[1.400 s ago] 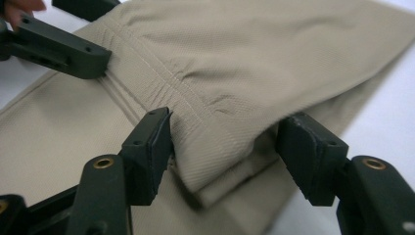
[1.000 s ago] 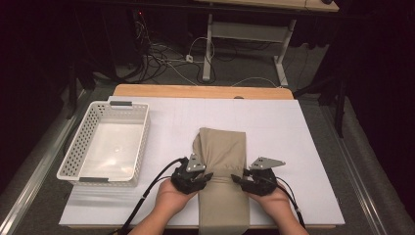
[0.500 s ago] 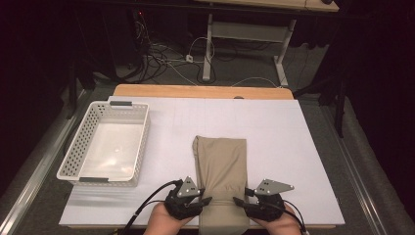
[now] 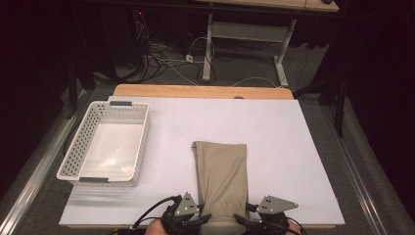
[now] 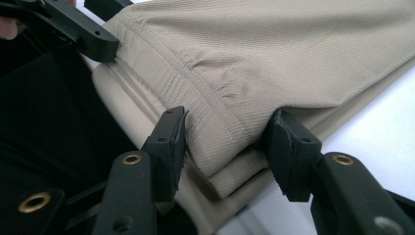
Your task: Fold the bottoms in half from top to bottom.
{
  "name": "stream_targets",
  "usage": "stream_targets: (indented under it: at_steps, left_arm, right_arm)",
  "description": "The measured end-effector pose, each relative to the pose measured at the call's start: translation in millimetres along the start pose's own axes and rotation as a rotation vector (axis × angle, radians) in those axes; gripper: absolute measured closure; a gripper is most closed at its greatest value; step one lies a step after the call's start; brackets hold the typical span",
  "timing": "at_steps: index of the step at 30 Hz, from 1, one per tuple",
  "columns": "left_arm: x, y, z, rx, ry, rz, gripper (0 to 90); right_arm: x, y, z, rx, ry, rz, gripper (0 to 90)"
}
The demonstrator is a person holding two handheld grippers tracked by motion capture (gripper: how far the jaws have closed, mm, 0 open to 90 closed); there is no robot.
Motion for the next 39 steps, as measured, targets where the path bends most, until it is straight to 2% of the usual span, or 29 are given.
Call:
stream_targets:
  at_steps: [7, 10, 15, 24, 26, 28, 30, 32, 35, 36, 39]
  left_arm:
    - [13.0, -16.6, 10.4, -0.019, -0.027, -0.002, 62.0]
    - [16.4, -19.5, 14.1, -0.019, -0.016, -0.011, 61.9]
    - [14.0, -17.4, 18.8, 0.013, -0.007, -0.006, 53.9]
    - [0.2, -10.0, 25.8, 0.101, 0.024, 0.006, 35.6]
    - [-4.1, -10.1, 25.1, 0.115, 0.032, 0.001, 35.2]
    - [-10.0, -10.2, 24.0, 0.116, 0.048, 0.014, 26.6]
    - [-17.5, -10.4, 23.4, 0.104, 0.047, 0.029, 26.3]
    - [-24.5, -9.7, 23.5, 0.099, 0.067, 0.053, 19.7]
    - [-32.6, -7.9, 27.2, 0.119, 0.078, 0.066, 17.7]
    - [-34.3, -7.2, 27.3, 0.121, 0.084, 0.073, 13.2]
    - [-42.1, -5.7, 27.8, 0.126, 0.100, 0.088, 10.8]
  right_arm:
    - [-15.3, -4.0, 13.3, 0.019, 0.016, -0.007, 52.0]
    - [-22.1, -6.5, 17.5, 0.018, 0.030, -0.006, 51.8]
    - [-23.5, -5.2, 22.2, 0.036, 0.013, -0.007, 47.1]
    - [-11.7, -6.0, 29.6, 0.076, -0.017, -0.034, 41.5]
    - [-9.6, -6.9, 30.5, 0.080, -0.028, -0.034, 40.3]
    - [-6.7, -8.3, 31.2, 0.085, -0.044, -0.035, 38.3]
    - [-4.1, -9.4, 31.7, 0.088, -0.048, -0.037, 36.6]
    - [-0.2, -10.2, 31.9, 0.092, -0.064, -0.045, 32.1]
    - [7.6, -12.5, 30.8, 0.095, -0.096, -0.055, 21.8]
    - [11.3, -14.0, 30.3, 0.095, -0.115, -0.061, 17.6]
    - [19.9, -16.8, 31.6, 0.095, -0.159, -0.069, 10.7]
Point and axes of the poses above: each handheld gripper's, and its own axes: z roughly backward along the jaws, y roughly out of its top, x roughly to its right, the point moved 3 cm from there along -z, roughly forward along the jaws, and after that the axes turned 13 degrees about z, right-handed, at the moved point
